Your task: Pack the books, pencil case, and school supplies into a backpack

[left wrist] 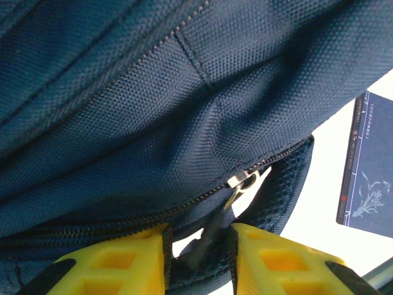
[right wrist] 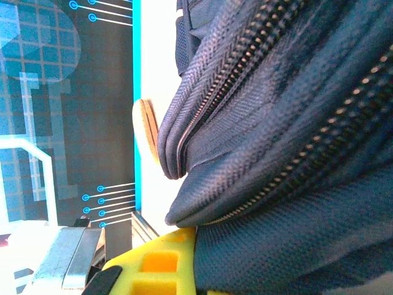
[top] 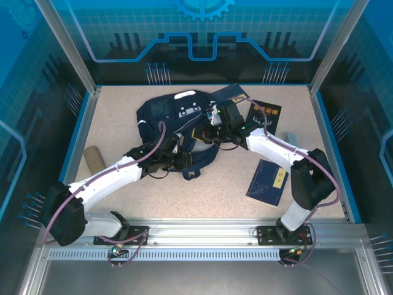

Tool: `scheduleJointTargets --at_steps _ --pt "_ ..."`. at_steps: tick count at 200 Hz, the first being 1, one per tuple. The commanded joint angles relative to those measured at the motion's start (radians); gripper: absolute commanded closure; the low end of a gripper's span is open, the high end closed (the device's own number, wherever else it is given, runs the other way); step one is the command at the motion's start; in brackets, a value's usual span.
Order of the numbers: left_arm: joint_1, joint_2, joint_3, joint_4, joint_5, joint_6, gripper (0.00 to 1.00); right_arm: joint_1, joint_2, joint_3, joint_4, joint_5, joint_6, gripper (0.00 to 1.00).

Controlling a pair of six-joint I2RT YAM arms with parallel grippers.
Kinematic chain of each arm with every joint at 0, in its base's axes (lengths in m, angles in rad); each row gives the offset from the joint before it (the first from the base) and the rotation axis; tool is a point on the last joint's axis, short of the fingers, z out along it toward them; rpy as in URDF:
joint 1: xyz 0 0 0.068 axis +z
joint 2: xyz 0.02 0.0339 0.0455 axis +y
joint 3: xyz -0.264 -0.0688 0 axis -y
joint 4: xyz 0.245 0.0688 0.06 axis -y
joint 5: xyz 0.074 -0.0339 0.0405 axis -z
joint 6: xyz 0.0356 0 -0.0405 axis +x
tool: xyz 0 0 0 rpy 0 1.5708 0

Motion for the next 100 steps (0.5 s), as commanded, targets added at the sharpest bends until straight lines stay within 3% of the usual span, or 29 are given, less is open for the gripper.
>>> scheduleJointTargets --at_steps 1,65,100 --pt "-0.002 0.020 0.035 0.029 -0.015 -0.033 0.73 0.020 -0.016 0.010 0.056 -0.033 0.011 0.99" --pt "0.002 -0.020 0.036 -0.089 -0.111 0.019 1.00 -0.002 -0.067 -0.011 -0.043 0.070 -0.046 1.00" --pt "0.027 -0.090 0.006 -0.138 -0.144 0.037 1.00 -0.010 -0.080 -0.011 -0.076 0.097 -0.062 1.00"
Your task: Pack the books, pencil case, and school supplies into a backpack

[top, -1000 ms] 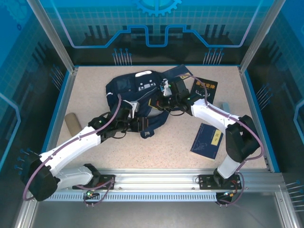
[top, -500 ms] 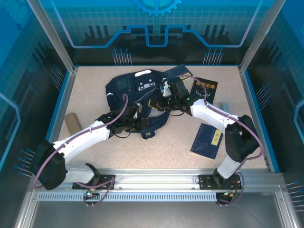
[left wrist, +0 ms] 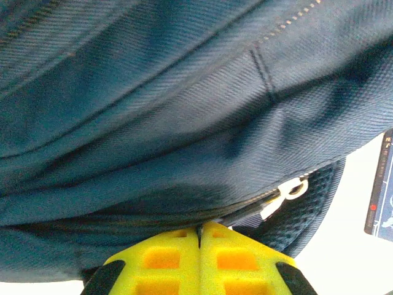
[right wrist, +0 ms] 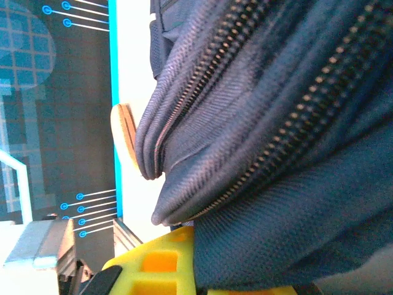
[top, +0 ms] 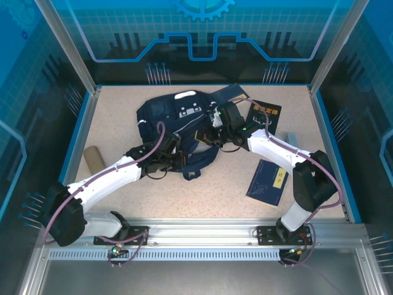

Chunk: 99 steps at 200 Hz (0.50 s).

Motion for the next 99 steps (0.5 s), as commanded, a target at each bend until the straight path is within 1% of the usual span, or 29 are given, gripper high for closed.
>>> scheduleJointTargets --at_steps 1,25,36,52,65,77,99 --pt "0.022 -0.074 -0.004 -0.066 -0.066 0.031 1.00 -0.009 -0.054 0.007 -0.010 0.023 -0.034 1.00" --pt "0.035 -0.113 -0.026 -0.066 -0.064 0.035 1.00 -0.009 -0.045 0.008 -0.005 0.012 -0.028 1.00" --pt "0.033 -0.122 -0.030 -0.042 -0.014 0.051 1.00 -0.010 -0.041 0.009 0.003 -0.003 -0.022 1.00" --pt "0.025 -0.126 -0.046 0.036 0.076 0.057 0.83 -0.004 -0.039 0.007 0.045 -0.051 -0.015 1.00" --pt "0.005 -0.122 -0.059 0.101 0.108 0.048 0.74 0.001 -0.039 0.005 0.102 -0.093 0.001 1.00" --pt "-0.016 -0.114 -0.065 0.139 0.099 0.037 0.66 0.010 -0.037 0.008 0.150 -0.133 0.010 1.00" --pt "-0.025 -0.105 -0.078 0.163 0.048 0.004 0.59 0.032 -0.032 0.029 0.209 -0.181 0.018 1.00"
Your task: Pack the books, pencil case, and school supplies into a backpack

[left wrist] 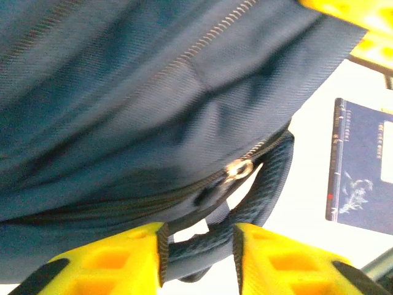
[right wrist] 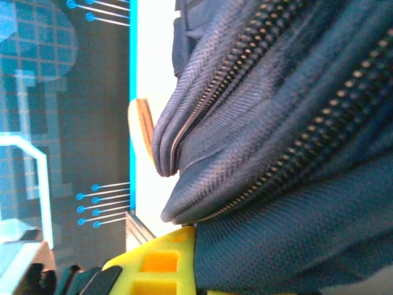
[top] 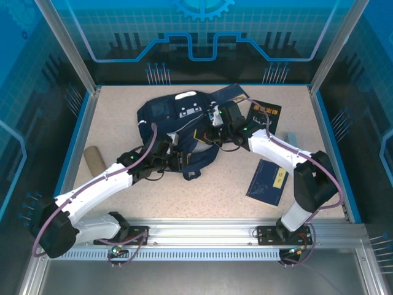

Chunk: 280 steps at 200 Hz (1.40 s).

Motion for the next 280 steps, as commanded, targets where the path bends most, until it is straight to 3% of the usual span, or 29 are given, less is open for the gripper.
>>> scheduleJointTargets --at_steps 1,62,127,159,203,280 --pt "-0.013 0.006 -0.023 0.077 -0.012 -0.021 0.59 0.031 -0.027 0.032 0.146 -0.114 0.010 1.00" --pt "-0.013 0.001 -0.042 0.081 -0.164 -0.067 0.58 0.070 0.015 0.084 0.171 -0.159 0.036 0.99" --pt "-0.012 0.039 -0.019 0.043 -0.266 -0.086 0.71 0.108 0.039 0.096 0.189 -0.173 0.047 1.00" --pt "-0.013 0.050 -0.011 0.027 -0.297 -0.068 0.82 0.113 0.043 0.096 0.182 -0.169 0.039 1.00" --pt "-0.013 0.017 -0.003 -0.053 -0.375 -0.022 1.00 0.091 0.013 0.110 0.017 -0.039 -0.056 1.00" --pt "0.020 -0.058 -0.038 -0.196 -0.445 0.027 1.00 -0.002 -0.052 0.065 -0.197 0.201 -0.103 1.00"
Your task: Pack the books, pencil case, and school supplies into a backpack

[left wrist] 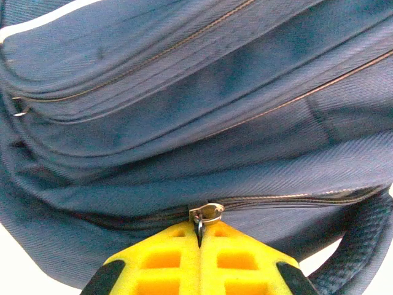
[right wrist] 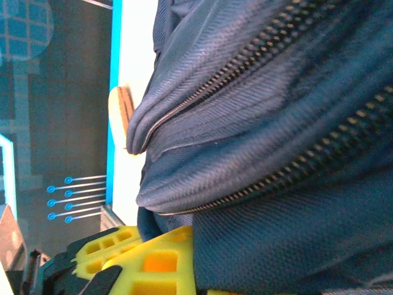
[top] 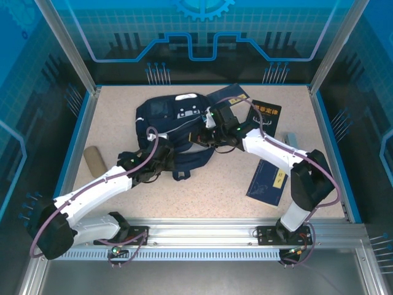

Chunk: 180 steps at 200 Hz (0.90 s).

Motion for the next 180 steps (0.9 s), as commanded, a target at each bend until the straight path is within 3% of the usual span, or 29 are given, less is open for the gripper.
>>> scheduleJointTargets --at_steps 1,73,99,129,154,180 --pt "0.033 -0.030 -0.011 -0.104 -0.099 0.031 1.00 -0.055 -0.075 0.001 -0.081 0.098 -0.030 1.00" --pt "0.109 -0.015 -0.007 -0.113 -0.069 0.044 1.00 -0.108 -0.087 -0.047 -0.093 0.111 -0.034 1.00" --pt "0.108 -0.030 -0.016 -0.035 0.104 0.125 1.00 -0.113 -0.082 -0.055 -0.086 0.077 -0.042 0.99" --pt "0.107 -0.050 -0.029 0.077 0.333 0.156 1.00 -0.114 -0.090 -0.074 -0.054 -0.001 -0.038 0.74" --pt "0.089 -0.032 -0.027 0.149 0.414 0.135 1.00 -0.113 -0.128 -0.097 -0.081 0.017 0.000 0.42" --pt "0.041 0.031 0.002 0.196 0.448 0.121 1.00 -0.115 -0.181 -0.134 -0.172 0.094 0.059 0.33"
